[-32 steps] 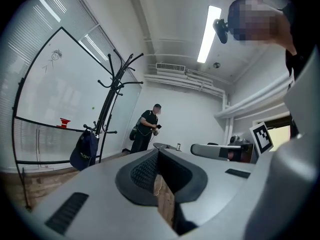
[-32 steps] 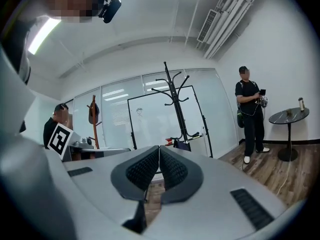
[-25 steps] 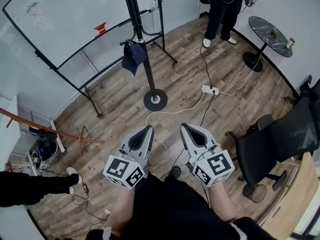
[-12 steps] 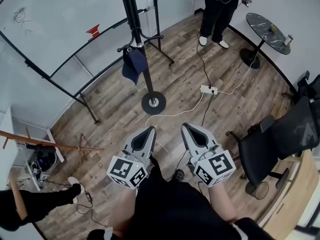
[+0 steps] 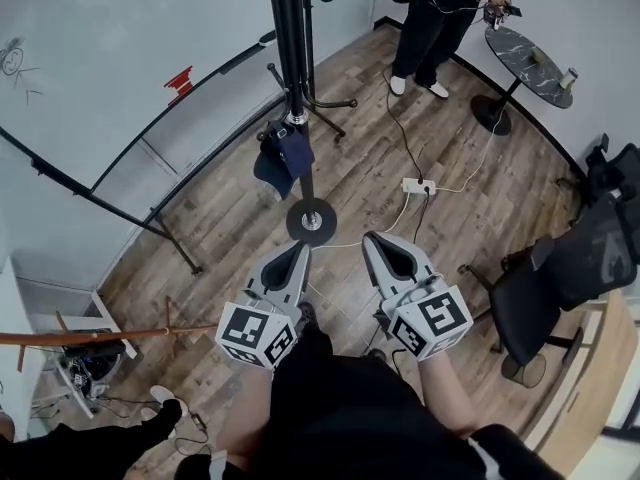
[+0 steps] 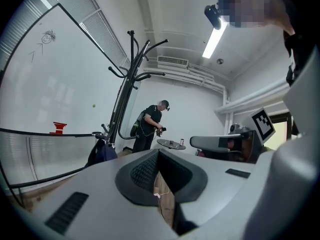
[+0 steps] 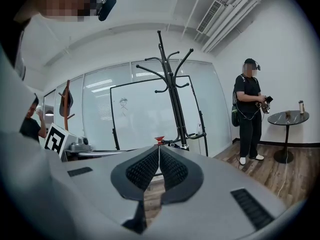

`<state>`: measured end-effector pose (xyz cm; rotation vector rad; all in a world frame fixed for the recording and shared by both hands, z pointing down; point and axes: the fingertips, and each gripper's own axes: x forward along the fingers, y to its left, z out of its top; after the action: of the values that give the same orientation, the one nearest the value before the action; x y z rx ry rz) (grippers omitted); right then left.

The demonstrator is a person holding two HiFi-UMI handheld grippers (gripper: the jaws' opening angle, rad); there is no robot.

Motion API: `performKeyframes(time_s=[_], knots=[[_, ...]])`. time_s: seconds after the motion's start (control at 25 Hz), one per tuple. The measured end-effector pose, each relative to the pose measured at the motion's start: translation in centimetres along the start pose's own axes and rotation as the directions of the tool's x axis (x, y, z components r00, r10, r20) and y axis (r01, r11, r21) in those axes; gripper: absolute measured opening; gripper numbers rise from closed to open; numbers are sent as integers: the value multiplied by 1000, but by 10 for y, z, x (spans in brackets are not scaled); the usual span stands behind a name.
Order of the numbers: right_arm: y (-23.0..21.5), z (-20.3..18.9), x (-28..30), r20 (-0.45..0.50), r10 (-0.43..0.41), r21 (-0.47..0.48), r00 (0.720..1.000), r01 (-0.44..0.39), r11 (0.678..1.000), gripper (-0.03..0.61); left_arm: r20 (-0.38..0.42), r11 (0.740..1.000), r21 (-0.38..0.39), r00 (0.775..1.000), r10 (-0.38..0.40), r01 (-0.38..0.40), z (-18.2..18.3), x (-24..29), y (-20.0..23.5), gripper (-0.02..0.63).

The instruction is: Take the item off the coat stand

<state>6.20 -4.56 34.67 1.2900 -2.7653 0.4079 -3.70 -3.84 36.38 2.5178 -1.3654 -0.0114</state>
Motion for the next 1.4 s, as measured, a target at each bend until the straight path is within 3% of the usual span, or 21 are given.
performKeyframes(time_s=[0.28, 0.6, 1.04, 1.4], knots=[[21, -4, 58, -23, -39, -5, 999, 39, 999, 32, -8, 999, -6, 999, -34, 34, 7, -1, 55, 15], [29, -26, 104, -86, -59, -7, 995, 58, 998, 32, -28, 999, -17, 998, -48, 48, 5, 0, 86, 15], [11, -78, 158, -208, -82, 33, 975, 90, 995, 32, -39, 998, -56, 999, -6, 4, -3, 0, 118, 15], [2, -109, 199, -276, -51, 41, 960, 65, 997, 32, -63, 999, -33, 997, 35, -37, -9, 12, 143, 15]])
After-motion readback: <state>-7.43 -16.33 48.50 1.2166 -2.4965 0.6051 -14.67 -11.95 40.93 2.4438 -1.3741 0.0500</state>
